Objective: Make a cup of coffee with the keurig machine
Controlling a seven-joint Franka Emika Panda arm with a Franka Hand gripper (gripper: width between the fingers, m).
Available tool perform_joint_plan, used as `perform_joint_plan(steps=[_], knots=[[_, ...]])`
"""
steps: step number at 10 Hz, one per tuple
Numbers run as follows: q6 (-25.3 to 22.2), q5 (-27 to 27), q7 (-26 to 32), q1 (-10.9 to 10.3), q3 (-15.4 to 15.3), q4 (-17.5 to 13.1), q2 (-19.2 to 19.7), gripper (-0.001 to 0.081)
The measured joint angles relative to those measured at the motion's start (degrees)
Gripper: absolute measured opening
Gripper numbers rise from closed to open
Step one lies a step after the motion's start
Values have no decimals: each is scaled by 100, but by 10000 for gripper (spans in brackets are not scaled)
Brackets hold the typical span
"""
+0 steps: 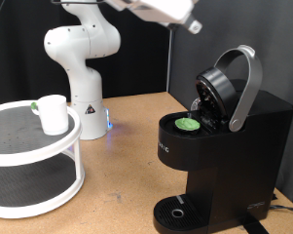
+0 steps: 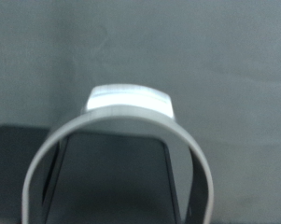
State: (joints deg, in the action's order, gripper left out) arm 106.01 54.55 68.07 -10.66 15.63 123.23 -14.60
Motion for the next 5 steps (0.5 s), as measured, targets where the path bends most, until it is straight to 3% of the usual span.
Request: perform_joint_plan(steps=[3,5], knots=[[288,201,-273,-183,-334,-200,155,803],[352,200,-354,-198,-394,-269,237,803]])
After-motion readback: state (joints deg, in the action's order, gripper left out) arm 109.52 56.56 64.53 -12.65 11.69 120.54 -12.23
